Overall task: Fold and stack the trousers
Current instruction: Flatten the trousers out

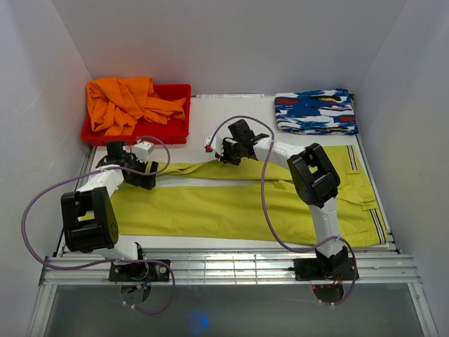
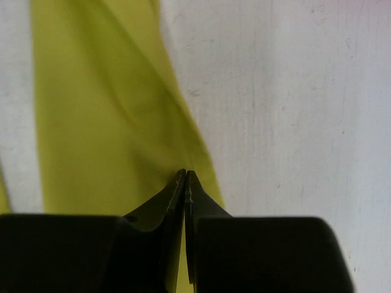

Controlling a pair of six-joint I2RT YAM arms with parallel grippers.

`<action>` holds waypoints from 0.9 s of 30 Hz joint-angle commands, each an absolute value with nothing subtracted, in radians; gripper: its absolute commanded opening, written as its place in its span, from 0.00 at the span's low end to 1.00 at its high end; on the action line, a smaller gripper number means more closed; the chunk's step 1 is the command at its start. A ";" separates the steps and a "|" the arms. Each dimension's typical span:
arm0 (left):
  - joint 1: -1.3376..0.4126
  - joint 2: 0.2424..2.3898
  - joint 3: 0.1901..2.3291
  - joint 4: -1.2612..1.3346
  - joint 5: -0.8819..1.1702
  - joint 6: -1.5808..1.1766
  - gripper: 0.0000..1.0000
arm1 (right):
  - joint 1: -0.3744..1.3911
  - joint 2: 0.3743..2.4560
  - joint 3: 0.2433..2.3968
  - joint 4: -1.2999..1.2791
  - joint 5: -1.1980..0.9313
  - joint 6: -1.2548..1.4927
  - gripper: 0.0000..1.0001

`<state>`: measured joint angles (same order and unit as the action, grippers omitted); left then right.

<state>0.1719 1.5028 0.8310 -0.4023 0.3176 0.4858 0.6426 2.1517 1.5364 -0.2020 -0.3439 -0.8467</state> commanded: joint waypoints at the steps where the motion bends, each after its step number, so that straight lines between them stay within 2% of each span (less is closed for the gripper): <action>1: 0.173 1.459 0.838 -0.329 0.250 0.505 0.98 | 0.644 1.969 1.487 -0.268 -0.394 -0.856 0.08; 4: 0.173 1.488 0.854 -0.293 0.192 0.508 0.96 | 0.643 1.860 1.441 -0.297 -0.397 -0.847 0.08; 8: 0.175 1.546 0.923 -0.273 0.166 0.512 0.88 | 0.643 1.734 1.370 -0.324 -0.390 -0.850 0.08; 15: 0.181 1.632 1.055 -0.325 0.187 0.512 0.67 | 0.643 1.626 1.269 -0.379 -0.362 -0.877 0.08; 16: 0.184 1.649 1.066 -0.336 0.198 0.514 0.60 | 0.643 1.640 1.269 -0.382 -0.356 -0.876 0.08; 17: 0.187 1.654 1.075 -0.348 0.222 0.515 0.56 | 0.643 1.655 1.285 -0.388 -0.351 -0.873 0.12; 18: 0.189 1.661 1.083 -0.373 0.235 0.518 0.52 | 0.643 1.672 1.299 -0.394 -0.339 -0.864 0.27; 19: 0.189 1.669 1.095 -0.386 0.250 0.525 0.46 | 0.643 1.710 1.314 -0.391 -0.334 -0.858 0.58; 21: 0.189 1.669 1.095 -0.419 0.288 0.544 0.40 | 0.643 1.752 1.359 -0.376 -0.310 -0.845 0.85; 22: 0.189 1.667 1.083 -0.425 0.296 0.549 0.38 | 0.643 1.793 1.370 -0.338 -0.301 -0.841 0.94; 24: 0.189 1.649 1.062 -0.431 0.305 0.560 0.36 | 0.644 1.836 1.409 -0.295 -0.287 -0.839 0.95; 27: 0.189 1.612 1.020 -0.454 0.313 0.565 0.36 | 0.638 1.942 1.506 -0.265 -0.310 -0.860 0.90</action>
